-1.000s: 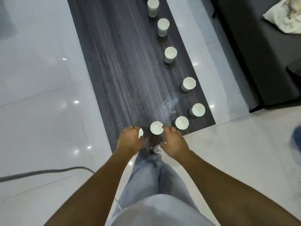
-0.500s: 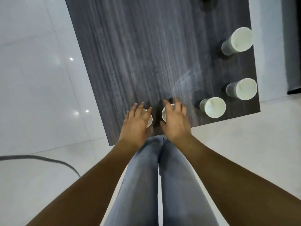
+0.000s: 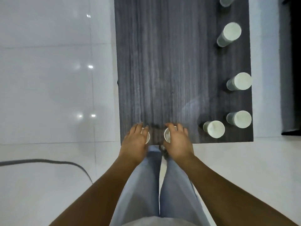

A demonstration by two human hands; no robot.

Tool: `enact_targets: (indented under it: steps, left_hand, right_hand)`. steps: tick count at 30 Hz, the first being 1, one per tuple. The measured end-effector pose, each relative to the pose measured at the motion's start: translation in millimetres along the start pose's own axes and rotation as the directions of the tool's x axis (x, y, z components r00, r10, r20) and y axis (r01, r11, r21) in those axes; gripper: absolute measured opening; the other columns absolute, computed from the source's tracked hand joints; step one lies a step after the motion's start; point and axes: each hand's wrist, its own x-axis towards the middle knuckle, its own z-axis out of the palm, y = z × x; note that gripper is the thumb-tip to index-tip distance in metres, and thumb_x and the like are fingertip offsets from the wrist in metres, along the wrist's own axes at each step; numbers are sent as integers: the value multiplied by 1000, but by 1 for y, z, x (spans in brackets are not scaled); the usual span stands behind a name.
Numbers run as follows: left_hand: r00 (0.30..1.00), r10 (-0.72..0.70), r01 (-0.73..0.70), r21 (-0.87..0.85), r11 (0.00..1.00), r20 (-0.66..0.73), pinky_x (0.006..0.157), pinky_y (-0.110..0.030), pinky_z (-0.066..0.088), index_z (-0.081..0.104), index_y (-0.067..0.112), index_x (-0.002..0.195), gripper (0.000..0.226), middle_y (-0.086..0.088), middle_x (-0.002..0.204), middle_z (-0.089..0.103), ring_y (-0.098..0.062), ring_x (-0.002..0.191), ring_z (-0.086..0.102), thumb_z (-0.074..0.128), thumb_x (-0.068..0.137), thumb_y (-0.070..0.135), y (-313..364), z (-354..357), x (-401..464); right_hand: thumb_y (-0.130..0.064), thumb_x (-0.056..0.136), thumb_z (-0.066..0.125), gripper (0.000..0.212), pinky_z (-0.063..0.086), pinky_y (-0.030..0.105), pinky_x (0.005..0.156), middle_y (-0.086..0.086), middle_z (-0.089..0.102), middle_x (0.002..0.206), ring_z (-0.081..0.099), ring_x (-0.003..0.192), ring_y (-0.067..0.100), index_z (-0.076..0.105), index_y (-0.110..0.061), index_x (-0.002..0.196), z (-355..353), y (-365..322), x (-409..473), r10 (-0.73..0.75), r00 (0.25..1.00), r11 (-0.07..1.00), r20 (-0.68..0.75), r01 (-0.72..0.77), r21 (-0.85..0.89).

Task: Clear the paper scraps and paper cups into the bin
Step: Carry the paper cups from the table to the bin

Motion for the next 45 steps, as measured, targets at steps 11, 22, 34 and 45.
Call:
enact_targets:
  steps: [11,22,34,45]
  left_hand:
    - [925,-291,232,-244,942,-246,94,-30,44,37,22,140,59,1,141,40,-18,129,38,62,87,28,18,-74,-125]
    - [642,-714,500,-555,665,-277,83,-29,44,39,21,139,57,5,137,41,-16,126,36,58,86,31,-18,-49,-280]
    - [241,-968,554,-809,195,-69,85,-35,48,41,20,136,54,5,134,41,-17,125,37,57,86,32,-106,59,-491]
    - [10,-998,514,-856,-48,62,88,-35,47,39,20,139,57,4,137,40,-16,128,35,58,87,33,-212,154,-686]
  right_hand:
    - [-23,87,65,55,41,36,96,2,38,135,35,125,25,39,-23,136,-67,-67,-84,-363,931,914,47,365,-175]
    - [-27,85,64,50,45,35,93,5,45,130,42,117,26,43,-20,130,-24,-161,-175,-629,718,618,298,695,-367]
    - [-25,80,66,51,47,32,80,3,47,120,45,110,23,45,-21,126,161,-276,-315,-697,383,174,606,910,-376]
    - [-26,80,68,52,49,33,81,1,48,118,45,111,22,46,-23,126,361,-368,-467,-655,137,-69,743,968,-239]
